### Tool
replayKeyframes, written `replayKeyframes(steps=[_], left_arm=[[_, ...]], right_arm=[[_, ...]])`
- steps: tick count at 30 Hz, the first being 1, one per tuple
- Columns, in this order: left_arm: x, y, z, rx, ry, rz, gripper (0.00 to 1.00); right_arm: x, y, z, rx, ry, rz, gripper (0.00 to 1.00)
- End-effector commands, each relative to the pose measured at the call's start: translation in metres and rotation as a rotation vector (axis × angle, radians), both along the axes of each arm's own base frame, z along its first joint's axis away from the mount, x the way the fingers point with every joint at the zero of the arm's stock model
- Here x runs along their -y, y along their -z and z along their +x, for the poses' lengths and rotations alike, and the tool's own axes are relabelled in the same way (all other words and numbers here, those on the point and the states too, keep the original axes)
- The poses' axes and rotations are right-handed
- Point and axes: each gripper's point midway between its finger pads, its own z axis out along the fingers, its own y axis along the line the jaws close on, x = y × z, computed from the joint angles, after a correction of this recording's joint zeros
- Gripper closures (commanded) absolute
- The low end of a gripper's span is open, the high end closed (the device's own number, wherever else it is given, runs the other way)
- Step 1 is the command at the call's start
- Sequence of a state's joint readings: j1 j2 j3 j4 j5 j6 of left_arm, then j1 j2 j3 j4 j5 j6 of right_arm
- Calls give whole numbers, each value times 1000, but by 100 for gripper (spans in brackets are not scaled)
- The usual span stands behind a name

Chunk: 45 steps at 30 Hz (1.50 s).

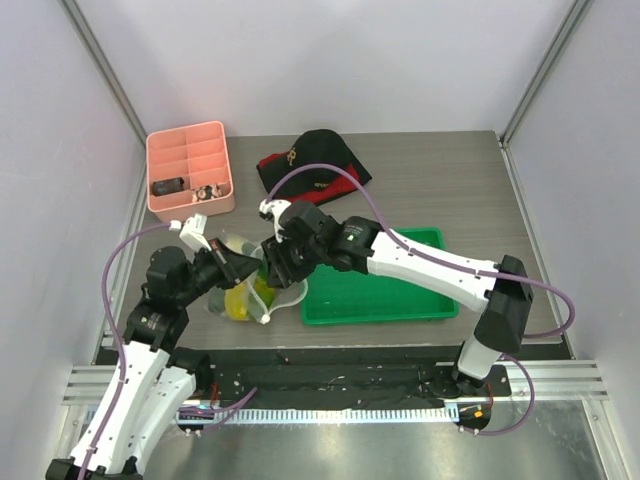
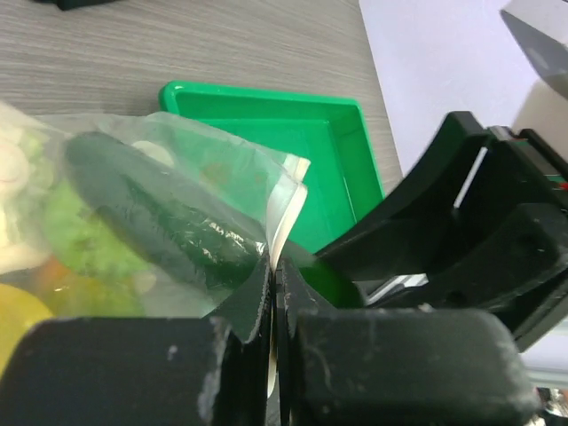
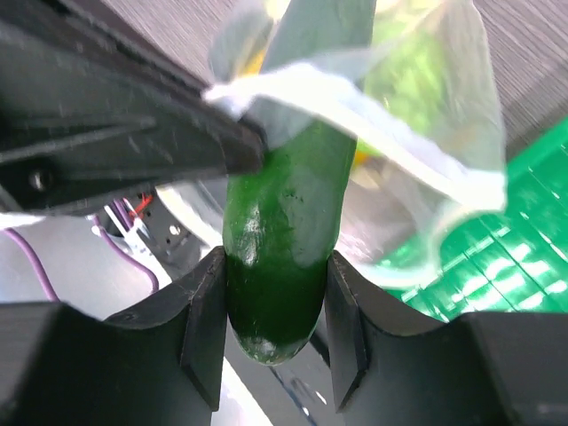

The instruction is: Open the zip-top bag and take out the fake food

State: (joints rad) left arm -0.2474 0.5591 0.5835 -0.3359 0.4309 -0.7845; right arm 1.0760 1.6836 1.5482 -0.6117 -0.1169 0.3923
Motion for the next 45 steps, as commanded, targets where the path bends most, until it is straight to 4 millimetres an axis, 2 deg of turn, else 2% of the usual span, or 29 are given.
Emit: replayKeyframes(steps=[1, 2, 3, 4, 5, 6, 7, 10, 11, 12, 13, 16, 17, 18, 19, 21, 22, 26, 33, 34, 35, 37, 38, 39, 42, 43, 44, 45], left_arm=[[-10, -7, 5, 36, -54, 38, 100], [-15, -6, 7, 33, -85, 54, 100], [-19, -12, 9, 42, -108, 62, 100], [-26, -9, 11, 31, -153, 84, 100], [-29, -12, 11, 39, -169, 90, 100], [-32, -15, 12, 43, -182, 92, 100], [-35, -14, 12, 38, -201, 101, 100], [-37, -19, 15, 50, -213, 106, 100], [-35, -16, 15, 38, -203, 111, 100], [-34, -16, 16, 35, -198, 110, 100], [-34, -16, 16, 33, -193, 112, 100], [-29, -16, 15, 24, -173, 89, 100], [-27, -20, 15, 34, -170, 74, 100], [-24, -23, 14, 41, -158, 58, 100], [-23, -24, 14, 41, -157, 46, 100], [-22, -29, 13, 50, -147, 34, 100], [-21, -30, 13, 52, -146, 32, 100], [-20, -30, 11, 47, -140, 21, 100], [-15, -30, 9, 40, -116, 6, 100], [-15, -31, 10, 42, -115, 3, 100], [-14, -31, 9, 43, -111, -2, 100], [-14, -31, 10, 38, -109, -6, 100], [-13, -31, 10, 38, -108, -6, 100], [-13, -30, 9, 36, -107, -7, 100], [-13, -31, 8, 37, -105, -11, 100], [-13, -30, 8, 34, -104, -12, 100], [-13, -30, 8, 34, -105, -12, 100], [-13, -29, 8, 33, -104, -12, 100]], right_arm=[[31, -30, -8, 52, -21, -37, 99], [43, -30, -11, 57, -6, -56, 99], [58, -21, -15, 60, 9, -84, 98], [72, -38, -19, 90, 27, -45, 99], [86, -32, -24, 78, 49, -62, 99], [94, -36, -26, 82, 64, -53, 99], [106, -51, -32, 98, 73, -9, 99], [126, -47, -46, 67, 104, 9, 99], [139, -45, -46, 74, 153, 15, 99], [147, -44, -45, 84, 188, 17, 98], [160, -42, -31, 125, 266, -2, 99], [186, -22, -3, 159, 398, -69, 99], [191, -9, 15, 128, 440, -60, 99], [188, 2, 22, 99, 427, -55, 99], [177, 4, 32, 90, 420, 1, 99], [166, 32, 36, 21, 381, -2, 99], [157, 33, 42, 36, 365, 21, 99], [149, 65, 45, -10, 386, 17, 98], [133, 86, 39, -84, 403, 128, 99], [125, 81, 44, -69, 394, 169, 98], [122, 92, 45, -84, 404, 158, 96], [113, 94, 51, -77, 401, 182, 93], [109, 105, 54, -94, 402, 161, 91], [106, 107, 55, -104, 400, 159, 89], [92, 109, 55, -96, 375, 163, 68], [90, 110, 54, -98, 370, 162, 57], [87, 109, 51, -109, 352, 167, 52], [85, 108, 49, -120, 345, 173, 40]])
